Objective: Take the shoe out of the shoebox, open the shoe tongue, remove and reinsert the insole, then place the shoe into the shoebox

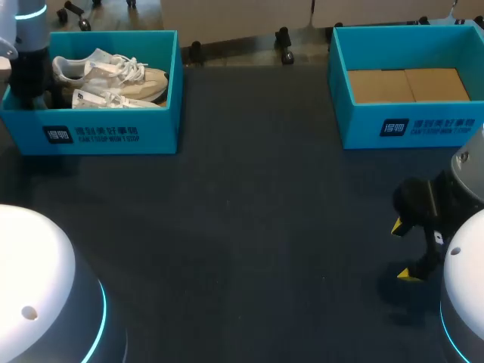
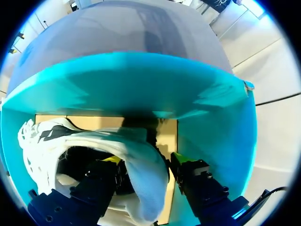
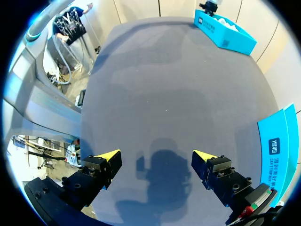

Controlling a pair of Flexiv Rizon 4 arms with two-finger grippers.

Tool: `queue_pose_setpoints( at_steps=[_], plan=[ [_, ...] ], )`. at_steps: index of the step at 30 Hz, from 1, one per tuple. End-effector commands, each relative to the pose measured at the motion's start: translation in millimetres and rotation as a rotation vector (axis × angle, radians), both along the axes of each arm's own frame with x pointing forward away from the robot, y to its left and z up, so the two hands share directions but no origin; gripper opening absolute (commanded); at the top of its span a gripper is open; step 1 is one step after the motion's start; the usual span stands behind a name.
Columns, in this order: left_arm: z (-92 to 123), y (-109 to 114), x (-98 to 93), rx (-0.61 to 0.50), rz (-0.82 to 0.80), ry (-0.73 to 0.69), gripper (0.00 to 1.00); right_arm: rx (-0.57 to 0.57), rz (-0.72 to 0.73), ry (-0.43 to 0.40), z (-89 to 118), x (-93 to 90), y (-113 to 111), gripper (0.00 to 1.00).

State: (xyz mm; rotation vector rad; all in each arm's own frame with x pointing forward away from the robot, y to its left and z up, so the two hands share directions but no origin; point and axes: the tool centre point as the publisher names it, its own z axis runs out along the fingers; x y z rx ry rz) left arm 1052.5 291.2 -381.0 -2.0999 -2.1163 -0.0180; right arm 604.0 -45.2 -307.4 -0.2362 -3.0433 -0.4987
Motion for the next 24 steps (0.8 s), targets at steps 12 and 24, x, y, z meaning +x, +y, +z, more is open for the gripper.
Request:
queue_pose_setpoints(
  at_steps=[12, 24],
  plan=[
    [-7.9, 4.2, 1.3, 0.021, -0.010, 0.009, 0.00, -0.002, -0.001, -0.003, -0.3, -2.0, 0.0, 1.00],
    [0.8, 8.0, 3.6, 0.020, -0.025, 0.003, 0.00, -0.002, -0.001, -0.003, -0.3, -2.0, 0.0, 1.00]
  ],
)
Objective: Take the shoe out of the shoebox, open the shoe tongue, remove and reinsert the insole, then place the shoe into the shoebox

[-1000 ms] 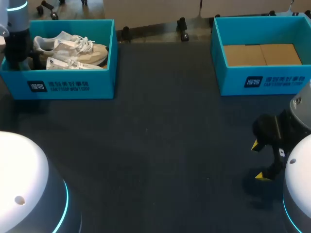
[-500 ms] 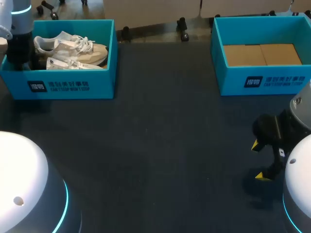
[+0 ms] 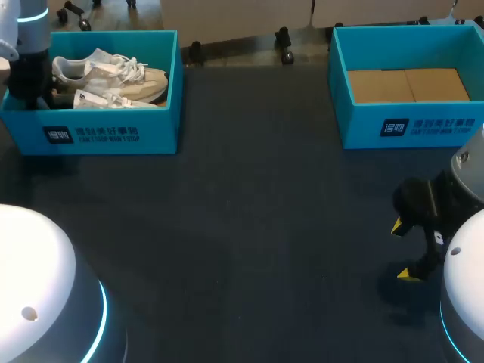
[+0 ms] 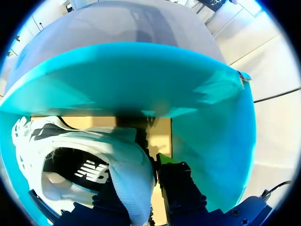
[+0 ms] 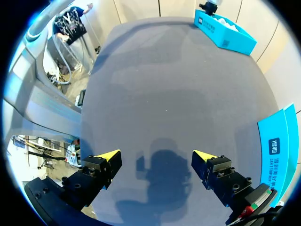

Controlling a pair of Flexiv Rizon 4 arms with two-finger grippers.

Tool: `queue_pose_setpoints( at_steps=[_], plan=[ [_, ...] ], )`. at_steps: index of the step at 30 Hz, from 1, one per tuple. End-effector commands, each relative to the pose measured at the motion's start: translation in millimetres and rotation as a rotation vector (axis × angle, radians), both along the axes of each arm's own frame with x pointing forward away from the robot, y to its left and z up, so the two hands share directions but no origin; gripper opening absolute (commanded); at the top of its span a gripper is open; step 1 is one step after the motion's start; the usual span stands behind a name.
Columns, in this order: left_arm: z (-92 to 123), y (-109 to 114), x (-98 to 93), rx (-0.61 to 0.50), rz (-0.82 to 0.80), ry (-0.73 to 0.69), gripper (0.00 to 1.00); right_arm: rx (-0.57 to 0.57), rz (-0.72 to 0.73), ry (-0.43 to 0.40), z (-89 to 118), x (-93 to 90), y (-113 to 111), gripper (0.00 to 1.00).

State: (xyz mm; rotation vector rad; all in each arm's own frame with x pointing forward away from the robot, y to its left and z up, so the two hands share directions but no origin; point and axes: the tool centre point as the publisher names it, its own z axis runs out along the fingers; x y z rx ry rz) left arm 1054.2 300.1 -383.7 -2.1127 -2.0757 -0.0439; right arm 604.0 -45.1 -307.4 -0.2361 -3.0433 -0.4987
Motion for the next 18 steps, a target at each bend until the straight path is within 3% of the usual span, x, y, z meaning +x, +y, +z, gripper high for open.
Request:
queue_pose_setpoints(
  at_steps=[1, 18],
  plan=[
    [4.9, -0.5, 2.9, -0.005, 0.009, -0.003, 0.00, -0.002, -0.001, -0.003, -0.3, -2.0, 0.0, 1.00],
    [27.4, 7.6, 21.6, 0.031, 0.099, 0.014, 0.00, -0.002, -0.001, -0.003, -0.3, -2.0, 0.0, 1.00]
  ],
)
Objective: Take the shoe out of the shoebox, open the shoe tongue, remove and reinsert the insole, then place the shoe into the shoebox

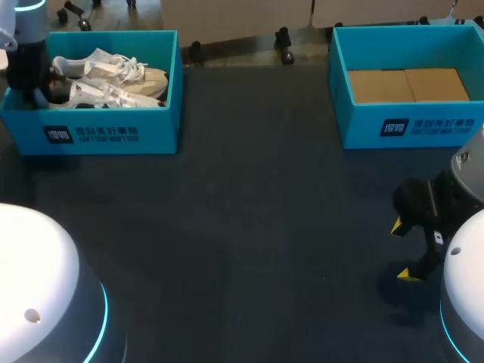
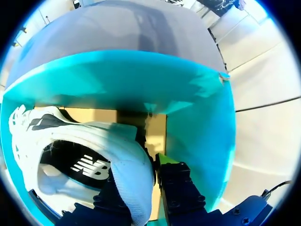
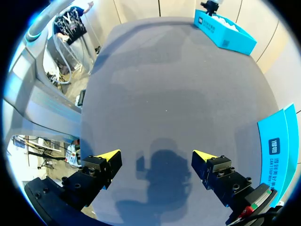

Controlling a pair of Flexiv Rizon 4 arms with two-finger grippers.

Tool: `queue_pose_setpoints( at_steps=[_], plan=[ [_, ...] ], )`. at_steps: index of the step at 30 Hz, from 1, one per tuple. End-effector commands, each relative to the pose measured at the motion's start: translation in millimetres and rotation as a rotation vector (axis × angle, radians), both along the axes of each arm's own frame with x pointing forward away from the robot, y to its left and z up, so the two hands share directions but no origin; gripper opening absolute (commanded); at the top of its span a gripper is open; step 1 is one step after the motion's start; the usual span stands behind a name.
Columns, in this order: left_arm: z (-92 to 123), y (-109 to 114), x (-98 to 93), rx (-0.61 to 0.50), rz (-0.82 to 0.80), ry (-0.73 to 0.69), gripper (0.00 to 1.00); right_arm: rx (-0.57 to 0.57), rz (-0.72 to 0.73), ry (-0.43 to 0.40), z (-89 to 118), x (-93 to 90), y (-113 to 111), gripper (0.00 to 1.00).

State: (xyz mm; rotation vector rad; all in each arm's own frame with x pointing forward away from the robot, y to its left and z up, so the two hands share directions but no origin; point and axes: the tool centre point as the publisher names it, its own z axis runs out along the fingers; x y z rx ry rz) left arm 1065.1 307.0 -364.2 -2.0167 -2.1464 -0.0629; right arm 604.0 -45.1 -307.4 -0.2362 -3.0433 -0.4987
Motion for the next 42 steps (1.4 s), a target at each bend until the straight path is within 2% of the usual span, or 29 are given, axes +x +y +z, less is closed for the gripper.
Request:
queue_pose_setpoints(
  at_steps=[1, 10, 23, 30, 36, 42],
  plan=[
    [9.7, 1.5, 12.1, 0.007, 0.034, 0.024, 0.00, -0.002, -0.001, -0.003, -0.3, -2.0, 0.0, 1.00],
    [29.7, 1.5, 17.8, 0.001, 0.062, 0.035, 0.00, -0.002, -0.001, -0.003, -0.3, -2.0, 0.0, 1.00],
    [81.7, 6.7, 14.6, 0.002, 0.086, 0.023, 0.00, -0.002, -0.001, -0.003, -0.3, -2.0, 0.0, 1.00],
    [118.7, 7.6, 4.4, -0.012, 0.074, 0.005, 0.00, -0.002, -0.001, -0.003, -0.3, -2.0, 0.0, 1.00],
    [152.7, 8.2, -11.9, 0.000, 0.067, -0.037, 0.00, -0.002, -0.001, -0.003, -0.3, -2.0, 0.0, 1.00],
    [177.6, 3.2, -31.9, 0.037, 0.057, -0.068, 0.00, -0.002, -0.001, -0.003, -0.3, -2.0, 0.0, 1.00]
  ],
)
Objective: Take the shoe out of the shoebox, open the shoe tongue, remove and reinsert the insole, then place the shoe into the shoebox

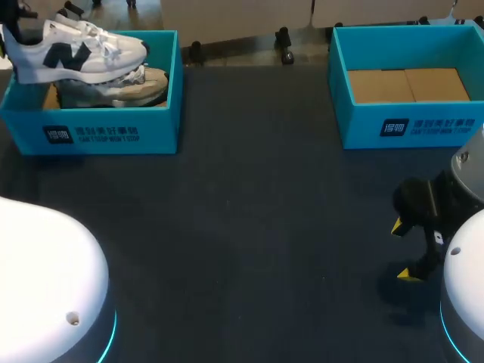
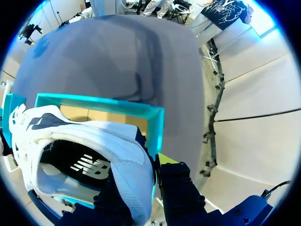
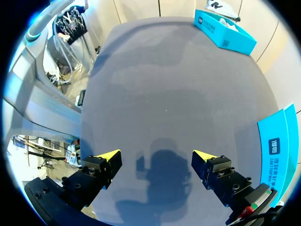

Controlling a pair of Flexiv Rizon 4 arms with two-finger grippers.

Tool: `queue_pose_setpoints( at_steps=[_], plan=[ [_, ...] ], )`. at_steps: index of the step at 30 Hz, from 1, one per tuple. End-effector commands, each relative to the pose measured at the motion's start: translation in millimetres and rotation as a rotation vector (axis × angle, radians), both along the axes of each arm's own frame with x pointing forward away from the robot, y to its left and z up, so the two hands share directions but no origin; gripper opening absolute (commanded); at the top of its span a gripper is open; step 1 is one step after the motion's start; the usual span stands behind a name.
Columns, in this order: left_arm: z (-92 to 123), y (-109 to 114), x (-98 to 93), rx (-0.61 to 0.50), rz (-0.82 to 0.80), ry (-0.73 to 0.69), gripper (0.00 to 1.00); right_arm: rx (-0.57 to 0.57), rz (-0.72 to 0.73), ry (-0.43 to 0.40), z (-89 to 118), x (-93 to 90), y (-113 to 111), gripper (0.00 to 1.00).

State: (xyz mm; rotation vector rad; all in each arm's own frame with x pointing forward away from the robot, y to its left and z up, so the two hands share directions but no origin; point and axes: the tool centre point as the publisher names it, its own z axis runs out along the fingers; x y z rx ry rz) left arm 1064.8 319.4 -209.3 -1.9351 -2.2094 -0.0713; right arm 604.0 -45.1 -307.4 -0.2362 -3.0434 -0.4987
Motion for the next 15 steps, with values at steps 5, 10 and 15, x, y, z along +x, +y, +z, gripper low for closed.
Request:
queue_pose_setpoints(
  at_steps=[5, 10, 15],
  plan=[
    [38.3, -14.9, -49.7, 0.038, -0.053, -0.059, 0.00, -0.002, -0.001, -0.003, -0.3, -2.0, 0.0, 1.00],
    [38.3, -14.9, -49.7, 0.038, -0.053, -0.059, 0.00, -0.002, -0.001, -0.003, -0.3, -2.0, 0.0, 1.00],
    [38.3, -14.9, -49.7, 0.038, -0.053, -0.059, 0.00, -0.002, -0.001, -0.003, -0.3, -2.0, 0.0, 1.00]
  ],
)
